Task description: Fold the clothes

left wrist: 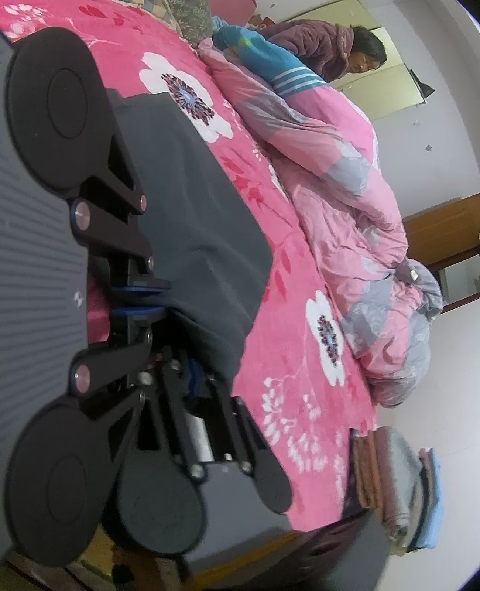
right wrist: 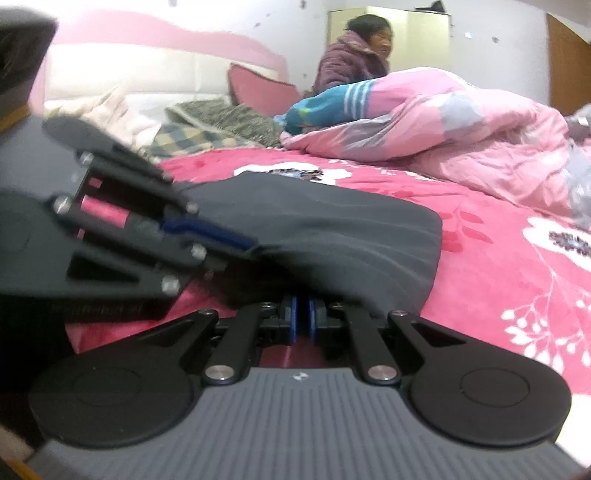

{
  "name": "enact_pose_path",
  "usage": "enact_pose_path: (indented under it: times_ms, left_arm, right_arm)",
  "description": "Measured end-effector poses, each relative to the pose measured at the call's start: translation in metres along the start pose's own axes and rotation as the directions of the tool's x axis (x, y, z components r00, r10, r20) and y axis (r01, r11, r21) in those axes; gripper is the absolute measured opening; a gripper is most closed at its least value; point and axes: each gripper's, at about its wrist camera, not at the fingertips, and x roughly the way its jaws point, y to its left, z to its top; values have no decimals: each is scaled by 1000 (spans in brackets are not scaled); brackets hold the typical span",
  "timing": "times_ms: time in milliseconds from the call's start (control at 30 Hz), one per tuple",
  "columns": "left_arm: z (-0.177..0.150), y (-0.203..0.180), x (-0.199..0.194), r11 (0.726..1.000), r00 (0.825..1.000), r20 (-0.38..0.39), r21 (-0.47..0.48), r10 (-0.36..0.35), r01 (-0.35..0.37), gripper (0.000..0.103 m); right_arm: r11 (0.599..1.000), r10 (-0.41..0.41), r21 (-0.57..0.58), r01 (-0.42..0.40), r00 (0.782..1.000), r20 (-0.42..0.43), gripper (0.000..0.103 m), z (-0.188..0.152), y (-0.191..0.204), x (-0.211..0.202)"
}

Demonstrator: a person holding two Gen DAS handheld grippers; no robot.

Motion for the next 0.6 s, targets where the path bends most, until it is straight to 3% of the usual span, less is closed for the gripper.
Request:
enact_pose_path:
  times_ms: [600]
  left_arm:
    - [-12,-9,9,999,1000,-14,36,25,-24,13]
  right_arm:
    - [994,-83,-76,80,996,-45,5,-18,-19,-53]
